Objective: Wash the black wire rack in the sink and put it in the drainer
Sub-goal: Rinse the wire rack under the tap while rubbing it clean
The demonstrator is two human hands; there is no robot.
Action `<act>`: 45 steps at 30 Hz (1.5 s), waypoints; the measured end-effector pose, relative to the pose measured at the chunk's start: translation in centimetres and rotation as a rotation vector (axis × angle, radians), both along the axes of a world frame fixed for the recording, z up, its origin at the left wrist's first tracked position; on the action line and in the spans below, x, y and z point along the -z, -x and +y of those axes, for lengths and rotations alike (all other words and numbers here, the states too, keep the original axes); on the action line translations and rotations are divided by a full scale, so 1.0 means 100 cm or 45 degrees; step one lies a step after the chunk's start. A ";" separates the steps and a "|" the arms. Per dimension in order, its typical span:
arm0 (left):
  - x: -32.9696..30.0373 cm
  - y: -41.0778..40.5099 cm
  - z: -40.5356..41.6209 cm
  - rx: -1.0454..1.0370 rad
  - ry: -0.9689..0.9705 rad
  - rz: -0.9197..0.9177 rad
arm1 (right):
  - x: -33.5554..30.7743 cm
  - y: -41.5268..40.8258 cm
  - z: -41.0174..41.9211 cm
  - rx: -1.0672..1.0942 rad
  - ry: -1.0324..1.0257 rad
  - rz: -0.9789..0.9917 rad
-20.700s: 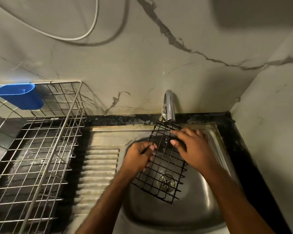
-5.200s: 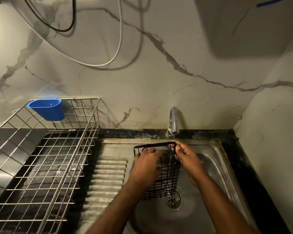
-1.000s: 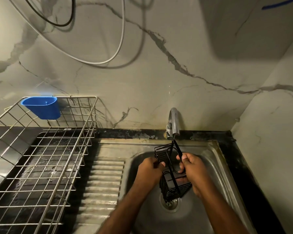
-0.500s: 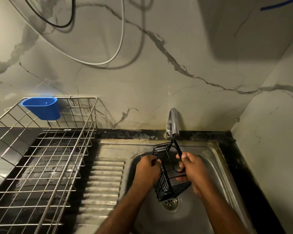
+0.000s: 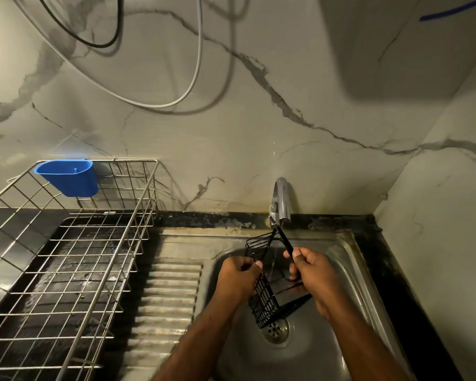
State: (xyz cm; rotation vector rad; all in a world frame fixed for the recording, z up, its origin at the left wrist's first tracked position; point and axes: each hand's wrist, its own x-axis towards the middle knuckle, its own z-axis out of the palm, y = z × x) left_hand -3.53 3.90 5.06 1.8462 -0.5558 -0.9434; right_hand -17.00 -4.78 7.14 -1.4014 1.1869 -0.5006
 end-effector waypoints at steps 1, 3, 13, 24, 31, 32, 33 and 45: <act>0.000 0.001 0.000 -0.024 0.044 0.046 | 0.000 0.000 -0.001 -0.019 0.023 0.005; -0.002 0.004 0.002 -0.066 0.121 0.102 | 0.001 0.001 -0.002 -0.061 0.050 0.024; -0.007 0.008 0.002 0.002 0.165 0.007 | 0.008 0.002 -0.010 -0.070 0.318 0.267; -0.008 0.025 0.001 0.400 0.105 -0.494 | 0.030 -0.002 -0.015 -0.270 0.554 0.438; -0.012 0.025 0.002 0.424 0.106 -0.511 | 0.039 0.003 -0.015 -0.289 0.728 0.591; -0.014 0.025 0.002 0.417 0.114 -0.509 | 0.038 0.002 -0.014 -0.304 0.815 0.606; -0.014 0.025 0.002 0.409 0.116 -0.510 | 0.036 0.001 -0.014 -0.331 0.869 0.601; -0.018 0.031 0.013 0.528 0.143 -0.594 | 0.031 0.029 -0.034 -0.570 0.729 0.215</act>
